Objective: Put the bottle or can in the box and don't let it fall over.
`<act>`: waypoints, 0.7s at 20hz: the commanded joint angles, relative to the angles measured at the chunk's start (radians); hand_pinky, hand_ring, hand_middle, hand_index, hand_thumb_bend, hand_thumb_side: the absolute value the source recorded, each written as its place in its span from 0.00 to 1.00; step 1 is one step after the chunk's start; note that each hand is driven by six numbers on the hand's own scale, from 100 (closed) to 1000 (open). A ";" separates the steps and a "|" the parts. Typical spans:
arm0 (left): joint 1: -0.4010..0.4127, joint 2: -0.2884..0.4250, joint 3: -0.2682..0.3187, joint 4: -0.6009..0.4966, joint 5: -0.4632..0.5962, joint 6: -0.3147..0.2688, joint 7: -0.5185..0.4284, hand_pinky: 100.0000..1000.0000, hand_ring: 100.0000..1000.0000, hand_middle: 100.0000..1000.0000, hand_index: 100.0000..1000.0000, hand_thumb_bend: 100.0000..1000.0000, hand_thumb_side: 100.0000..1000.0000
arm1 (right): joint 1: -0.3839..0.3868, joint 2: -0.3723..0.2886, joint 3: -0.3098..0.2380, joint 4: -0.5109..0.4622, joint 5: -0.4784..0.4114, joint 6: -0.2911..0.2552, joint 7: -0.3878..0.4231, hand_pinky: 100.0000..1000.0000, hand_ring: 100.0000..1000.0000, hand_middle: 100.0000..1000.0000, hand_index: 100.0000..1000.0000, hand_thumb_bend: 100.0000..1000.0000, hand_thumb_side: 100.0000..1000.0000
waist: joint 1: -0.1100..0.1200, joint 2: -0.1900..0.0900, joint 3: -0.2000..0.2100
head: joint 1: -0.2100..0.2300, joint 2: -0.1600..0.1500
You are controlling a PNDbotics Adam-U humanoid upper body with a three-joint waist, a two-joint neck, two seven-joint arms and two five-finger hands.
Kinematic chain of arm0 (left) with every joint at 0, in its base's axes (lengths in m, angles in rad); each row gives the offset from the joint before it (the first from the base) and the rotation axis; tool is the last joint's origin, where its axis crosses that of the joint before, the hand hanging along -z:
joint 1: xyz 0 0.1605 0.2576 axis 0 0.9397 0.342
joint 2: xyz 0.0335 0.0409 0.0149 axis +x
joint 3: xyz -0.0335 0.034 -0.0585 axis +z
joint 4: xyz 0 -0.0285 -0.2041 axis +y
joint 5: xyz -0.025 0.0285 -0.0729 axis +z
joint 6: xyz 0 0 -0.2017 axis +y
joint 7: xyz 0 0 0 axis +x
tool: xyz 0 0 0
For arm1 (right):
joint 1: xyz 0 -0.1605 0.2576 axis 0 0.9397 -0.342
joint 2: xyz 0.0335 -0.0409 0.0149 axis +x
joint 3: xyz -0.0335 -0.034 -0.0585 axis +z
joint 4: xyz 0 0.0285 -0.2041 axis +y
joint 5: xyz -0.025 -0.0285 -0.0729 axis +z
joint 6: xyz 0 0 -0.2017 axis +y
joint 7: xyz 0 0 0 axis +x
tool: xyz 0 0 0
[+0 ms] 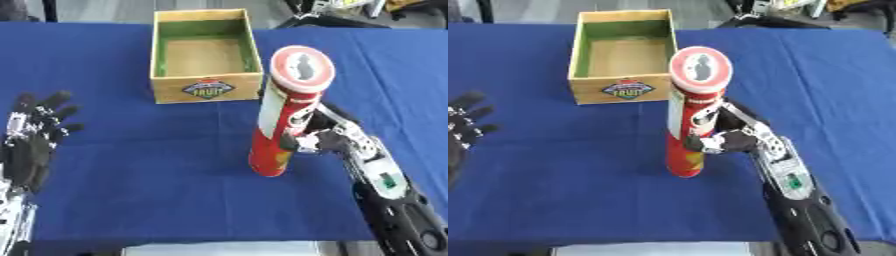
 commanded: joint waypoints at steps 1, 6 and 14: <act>-0.011 0.011 -0.001 -0.010 -0.002 -0.001 -0.002 0.77 0.91 0.91 0.91 0.35 1.00 | -0.018 -0.005 0.008 -0.020 -0.014 -0.001 0.017 0.79 0.94 0.90 0.94 0.68 0.27 | 0.001 -0.015 0.001 | -0.004 -0.001; -0.011 0.010 -0.002 -0.010 -0.002 -0.001 -0.003 0.77 0.91 0.91 0.91 0.35 1.00 | -0.021 -0.003 0.016 -0.021 -0.019 0.001 0.032 0.78 0.92 0.86 0.92 0.67 0.26 | 0.001 -0.015 0.002 | -0.005 -0.001; -0.012 0.010 -0.002 -0.010 -0.002 -0.001 -0.003 0.77 0.91 0.91 0.91 0.35 1.00 | -0.029 0.003 0.019 -0.008 -0.017 -0.001 0.033 0.73 0.85 0.80 0.88 0.62 0.20 | 0.001 -0.016 0.004 | -0.007 -0.001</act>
